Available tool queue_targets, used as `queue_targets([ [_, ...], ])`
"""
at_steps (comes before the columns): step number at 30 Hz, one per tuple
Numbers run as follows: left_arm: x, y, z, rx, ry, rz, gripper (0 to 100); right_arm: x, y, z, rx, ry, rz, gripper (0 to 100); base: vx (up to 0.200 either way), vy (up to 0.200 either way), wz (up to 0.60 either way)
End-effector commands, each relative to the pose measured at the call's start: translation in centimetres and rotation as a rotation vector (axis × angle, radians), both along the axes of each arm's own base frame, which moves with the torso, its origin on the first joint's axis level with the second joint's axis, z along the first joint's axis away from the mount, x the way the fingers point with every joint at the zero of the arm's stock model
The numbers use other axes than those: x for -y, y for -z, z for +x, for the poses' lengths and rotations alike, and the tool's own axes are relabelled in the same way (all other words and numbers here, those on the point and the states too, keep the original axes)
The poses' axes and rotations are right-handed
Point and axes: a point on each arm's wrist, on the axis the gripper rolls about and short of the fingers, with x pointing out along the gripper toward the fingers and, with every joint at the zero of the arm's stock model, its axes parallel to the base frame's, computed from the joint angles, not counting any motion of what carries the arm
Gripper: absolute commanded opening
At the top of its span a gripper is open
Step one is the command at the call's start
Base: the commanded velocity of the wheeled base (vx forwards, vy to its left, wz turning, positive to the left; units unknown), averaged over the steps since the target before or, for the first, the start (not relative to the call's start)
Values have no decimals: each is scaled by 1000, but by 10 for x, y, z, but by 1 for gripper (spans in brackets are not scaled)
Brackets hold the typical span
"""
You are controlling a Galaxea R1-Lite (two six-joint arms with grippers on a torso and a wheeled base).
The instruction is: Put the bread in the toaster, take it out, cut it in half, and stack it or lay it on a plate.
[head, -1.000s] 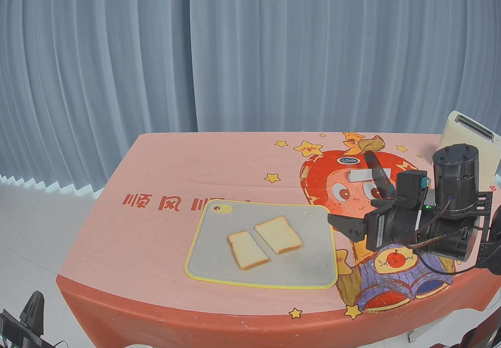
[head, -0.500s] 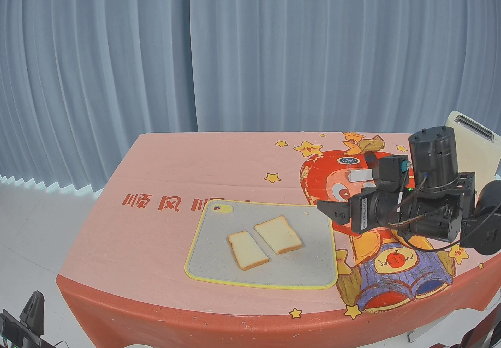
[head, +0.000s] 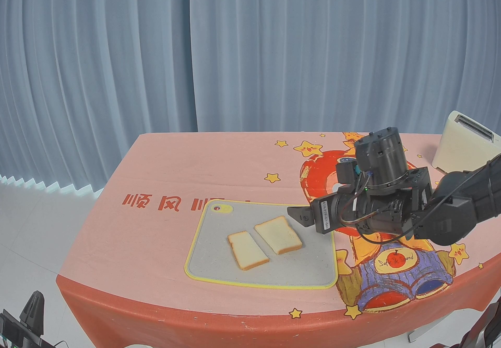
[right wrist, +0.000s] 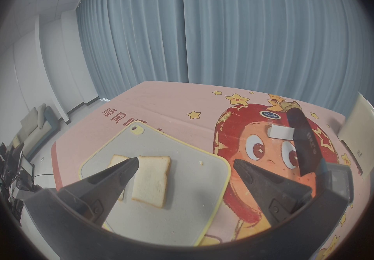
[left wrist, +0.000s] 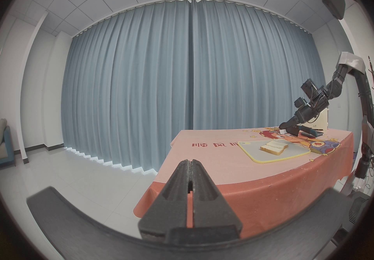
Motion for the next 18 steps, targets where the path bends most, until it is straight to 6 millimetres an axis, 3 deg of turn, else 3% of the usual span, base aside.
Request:
queue_targets([
  [1,0,5,1,-12,-1,0,0,-9,19,9,-38,-4,-31,100,0,0,0],
  [10,0,5,1,-12,-1,0,0,-14,36,13,-52,16,-81,100,0,0,0],
  [18,0,5,1,-12,-1,0,0,-18,37,14,-48,19,-89,100,0,0,0],
])
